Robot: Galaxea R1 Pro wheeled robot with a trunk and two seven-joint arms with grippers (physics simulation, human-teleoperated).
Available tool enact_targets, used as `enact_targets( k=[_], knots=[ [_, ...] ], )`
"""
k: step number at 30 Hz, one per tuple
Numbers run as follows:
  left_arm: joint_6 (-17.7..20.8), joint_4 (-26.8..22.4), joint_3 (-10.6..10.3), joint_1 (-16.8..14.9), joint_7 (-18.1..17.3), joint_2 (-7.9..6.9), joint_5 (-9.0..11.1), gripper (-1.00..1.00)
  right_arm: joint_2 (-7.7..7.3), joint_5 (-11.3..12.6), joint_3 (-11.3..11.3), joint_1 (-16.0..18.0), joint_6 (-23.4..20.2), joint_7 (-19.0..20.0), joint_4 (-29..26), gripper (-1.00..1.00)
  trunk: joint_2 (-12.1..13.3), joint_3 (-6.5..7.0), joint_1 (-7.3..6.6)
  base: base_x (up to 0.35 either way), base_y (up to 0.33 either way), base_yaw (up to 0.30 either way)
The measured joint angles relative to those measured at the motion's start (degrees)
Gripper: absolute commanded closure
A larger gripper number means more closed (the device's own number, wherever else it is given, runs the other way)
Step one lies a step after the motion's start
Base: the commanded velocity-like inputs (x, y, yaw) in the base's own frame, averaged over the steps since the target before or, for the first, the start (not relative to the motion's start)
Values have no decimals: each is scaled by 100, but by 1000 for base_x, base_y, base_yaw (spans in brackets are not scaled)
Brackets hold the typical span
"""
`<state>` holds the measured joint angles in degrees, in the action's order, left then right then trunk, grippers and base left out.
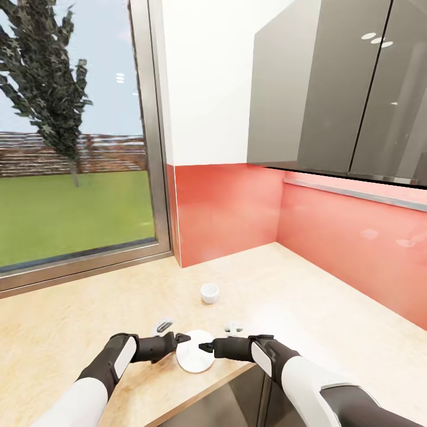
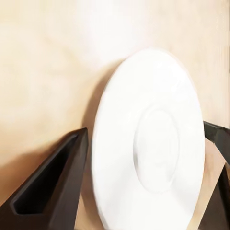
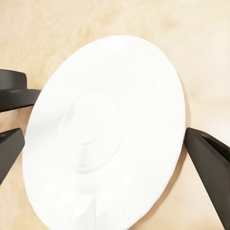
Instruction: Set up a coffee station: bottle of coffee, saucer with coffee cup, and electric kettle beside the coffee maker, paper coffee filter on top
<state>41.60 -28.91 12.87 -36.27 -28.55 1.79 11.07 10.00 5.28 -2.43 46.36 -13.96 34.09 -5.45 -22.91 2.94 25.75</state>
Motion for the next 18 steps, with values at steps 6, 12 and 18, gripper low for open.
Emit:
enact_targets(
  k=[6,12,18],
  knots=[
    [-7,5,4,-1,1,5,51,-100,0,-1,3,0,0,1,1,-100,0,0,0,0,0,0],
    [-1,7,3,-1,2,14,125,-100,0,-5,-1,-15,0,0,-26,-100,0,0,0,0,0,0],
    [-1,14,6,-1,0,44,259,-100,0,-4,-1,-17,-1,1,-28,-100,-1,0,0,0,0,0]
  ],
)
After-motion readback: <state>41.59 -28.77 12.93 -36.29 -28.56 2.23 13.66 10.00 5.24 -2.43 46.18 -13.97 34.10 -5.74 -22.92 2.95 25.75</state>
